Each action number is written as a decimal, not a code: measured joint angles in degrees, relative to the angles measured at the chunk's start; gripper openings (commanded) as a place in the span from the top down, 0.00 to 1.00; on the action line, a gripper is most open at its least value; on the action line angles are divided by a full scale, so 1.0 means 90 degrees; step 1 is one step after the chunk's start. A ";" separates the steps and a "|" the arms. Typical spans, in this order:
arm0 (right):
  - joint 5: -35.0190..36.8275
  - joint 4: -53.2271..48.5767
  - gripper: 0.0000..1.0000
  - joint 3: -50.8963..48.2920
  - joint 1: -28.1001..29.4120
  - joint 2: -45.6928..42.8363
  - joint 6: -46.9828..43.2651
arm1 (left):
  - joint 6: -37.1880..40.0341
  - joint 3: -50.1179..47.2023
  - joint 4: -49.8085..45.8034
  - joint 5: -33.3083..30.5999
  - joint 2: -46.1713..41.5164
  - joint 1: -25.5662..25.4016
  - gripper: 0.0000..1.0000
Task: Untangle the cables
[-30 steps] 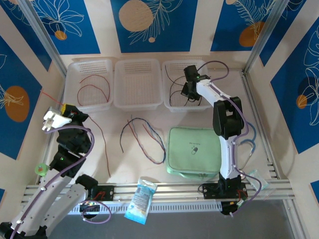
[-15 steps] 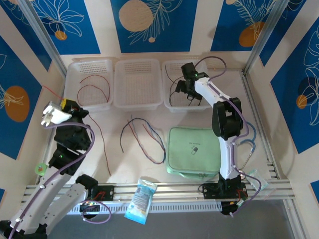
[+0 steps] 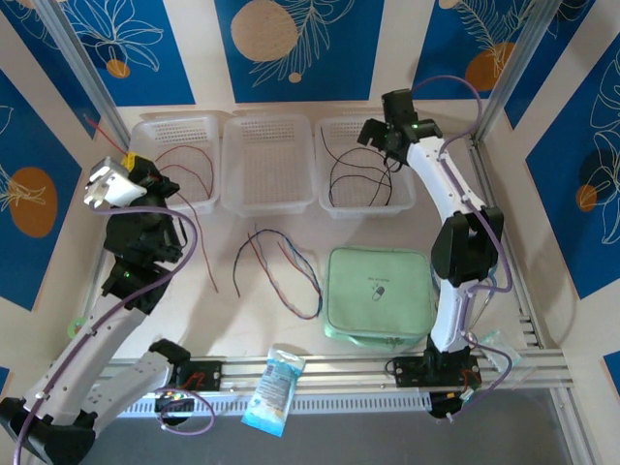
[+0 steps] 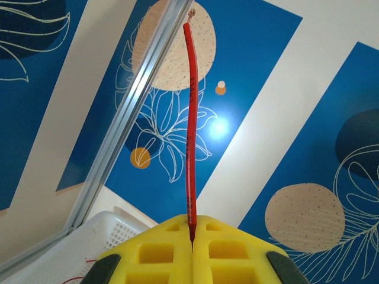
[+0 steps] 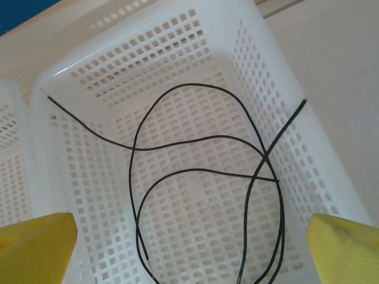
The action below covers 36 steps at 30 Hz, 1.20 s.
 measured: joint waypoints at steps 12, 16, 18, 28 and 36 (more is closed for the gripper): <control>-0.0692 -0.0595 0.07 0.0355 -0.0039 0.1013 -0.0114 | 0.0002 0.0002 0.0022 0.0066 0.0005 0.0000 1.00; -0.0804 -0.0767 0.04 0.0760 0.0083 0.1651 -0.0102 | 0.0002 0.0002 0.0019 0.0124 0.0005 0.0000 1.00; -0.0763 -0.0865 0.02 0.1100 0.0136 0.2052 -0.0112 | 0.0000 0.0002 0.0010 0.0143 0.0005 0.0000 1.00; -0.1280 -0.0493 0.03 0.1112 0.0510 0.2387 -0.1197 | 0.0002 0.0041 -0.0056 0.0194 -0.0002 0.0000 1.00; -0.1253 -0.0109 0.03 0.0163 0.0440 0.1321 -0.1073 | 0.0136 0.0529 -0.0022 0.0469 0.0430 0.0005 1.00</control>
